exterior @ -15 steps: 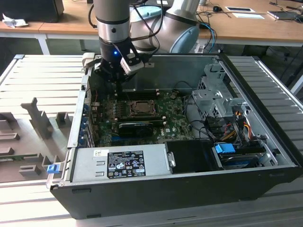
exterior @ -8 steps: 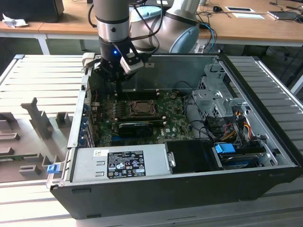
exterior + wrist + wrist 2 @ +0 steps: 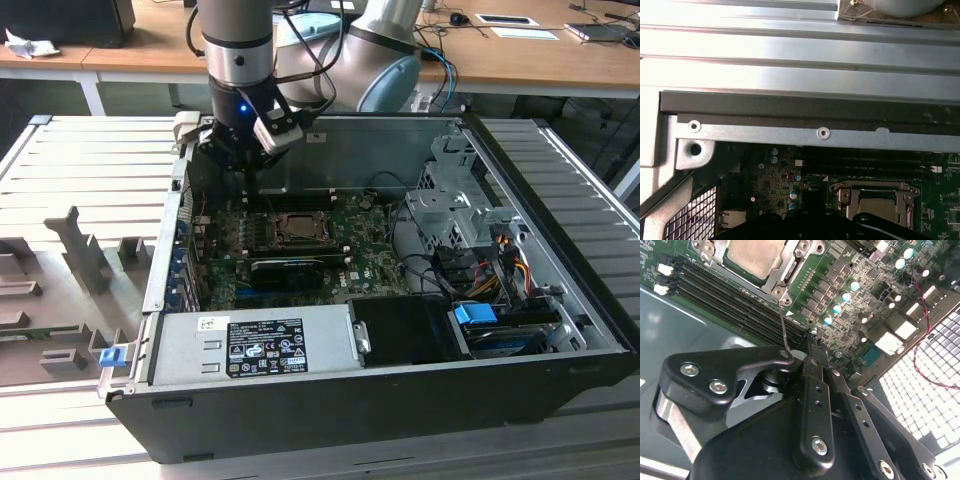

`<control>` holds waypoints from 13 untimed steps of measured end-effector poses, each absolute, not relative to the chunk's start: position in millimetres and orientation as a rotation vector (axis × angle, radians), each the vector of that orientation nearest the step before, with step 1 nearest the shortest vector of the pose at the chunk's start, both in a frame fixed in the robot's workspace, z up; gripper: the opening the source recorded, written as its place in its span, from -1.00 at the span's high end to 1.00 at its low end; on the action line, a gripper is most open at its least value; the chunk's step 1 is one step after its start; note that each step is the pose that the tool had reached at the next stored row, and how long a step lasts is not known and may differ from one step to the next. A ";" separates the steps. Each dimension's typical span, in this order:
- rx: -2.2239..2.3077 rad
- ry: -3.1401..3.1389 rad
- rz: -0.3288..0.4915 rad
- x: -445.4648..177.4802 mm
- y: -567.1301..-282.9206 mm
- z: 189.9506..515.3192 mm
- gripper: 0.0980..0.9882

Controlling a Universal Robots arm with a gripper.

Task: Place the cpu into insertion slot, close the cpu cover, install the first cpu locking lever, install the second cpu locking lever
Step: 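Install the first cpu locking lever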

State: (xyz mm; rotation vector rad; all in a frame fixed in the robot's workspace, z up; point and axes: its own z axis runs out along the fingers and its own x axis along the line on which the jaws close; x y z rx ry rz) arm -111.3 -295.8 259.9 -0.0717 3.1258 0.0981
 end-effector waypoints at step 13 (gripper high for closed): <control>-0.072 3.126 0.098 -93.8 -295.7 259.9 0.98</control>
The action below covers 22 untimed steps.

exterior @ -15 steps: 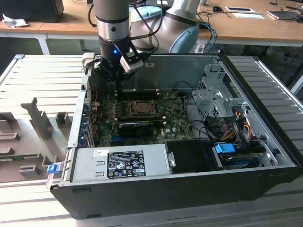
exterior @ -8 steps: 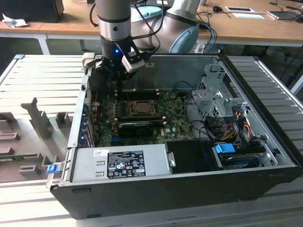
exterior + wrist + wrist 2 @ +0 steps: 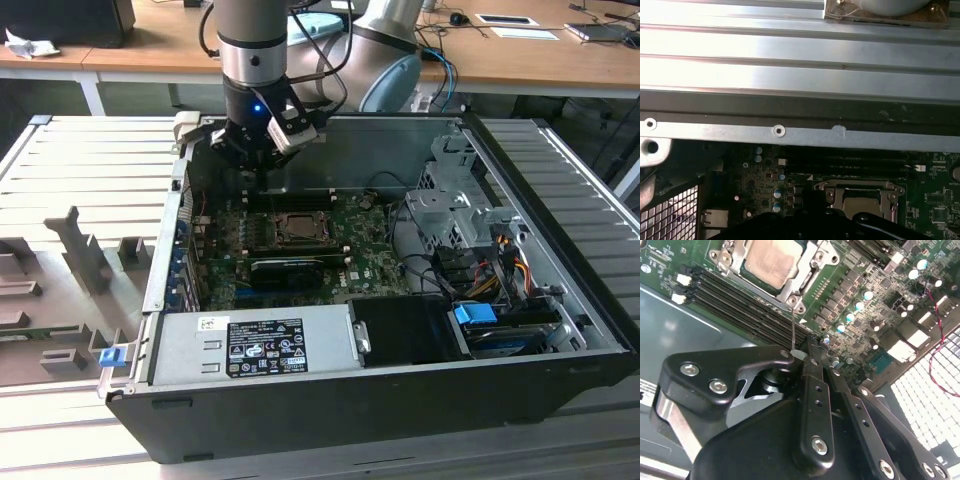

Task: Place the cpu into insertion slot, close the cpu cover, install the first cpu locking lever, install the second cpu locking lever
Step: 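Install the first cpu locking lever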

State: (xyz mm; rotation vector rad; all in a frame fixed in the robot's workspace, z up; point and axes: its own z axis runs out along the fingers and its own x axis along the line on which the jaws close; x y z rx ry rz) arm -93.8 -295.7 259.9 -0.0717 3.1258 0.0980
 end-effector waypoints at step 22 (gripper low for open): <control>-0.072 3.126 0.098 -81.4 -295.7 259.5 0.98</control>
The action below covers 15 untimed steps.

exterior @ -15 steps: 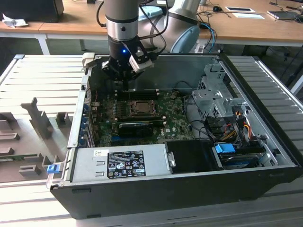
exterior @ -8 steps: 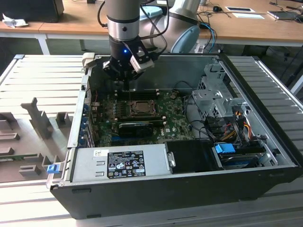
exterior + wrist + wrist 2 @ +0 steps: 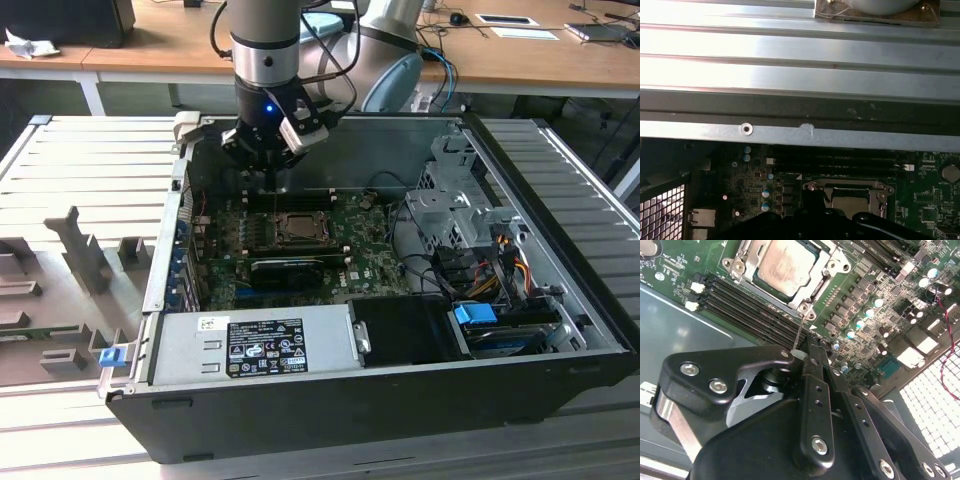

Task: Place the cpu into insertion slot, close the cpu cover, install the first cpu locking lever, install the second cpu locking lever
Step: 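Install the first cpu locking lever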

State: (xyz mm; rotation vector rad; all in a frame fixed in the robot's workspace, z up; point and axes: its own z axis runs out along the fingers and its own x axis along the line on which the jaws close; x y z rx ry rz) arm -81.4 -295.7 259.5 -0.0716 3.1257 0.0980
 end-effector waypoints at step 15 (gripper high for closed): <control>-0.072 3.126 0.098 -67.6 -295.7 257.4 0.98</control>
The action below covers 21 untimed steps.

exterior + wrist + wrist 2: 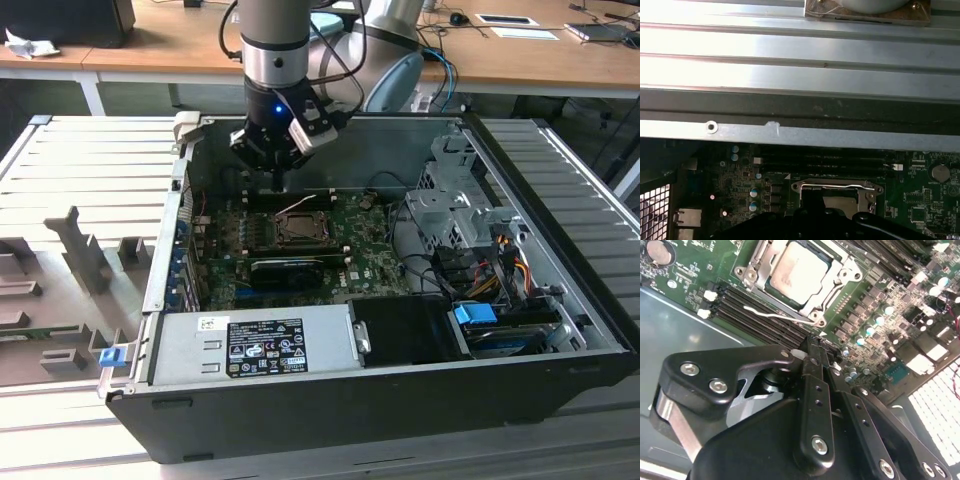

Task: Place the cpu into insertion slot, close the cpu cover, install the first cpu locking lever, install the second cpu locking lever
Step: 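Install the first cpu locking lever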

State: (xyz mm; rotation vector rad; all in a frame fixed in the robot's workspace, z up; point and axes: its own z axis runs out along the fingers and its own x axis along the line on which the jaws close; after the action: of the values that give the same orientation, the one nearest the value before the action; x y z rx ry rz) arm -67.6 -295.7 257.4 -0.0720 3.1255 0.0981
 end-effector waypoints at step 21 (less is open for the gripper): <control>-0.075 3.121 0.162 -52.7 -296.6 240.0 0.98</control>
State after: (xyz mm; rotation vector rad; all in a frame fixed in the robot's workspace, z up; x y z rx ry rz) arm -52.7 -296.6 240.0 -0.0754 3.1211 0.1617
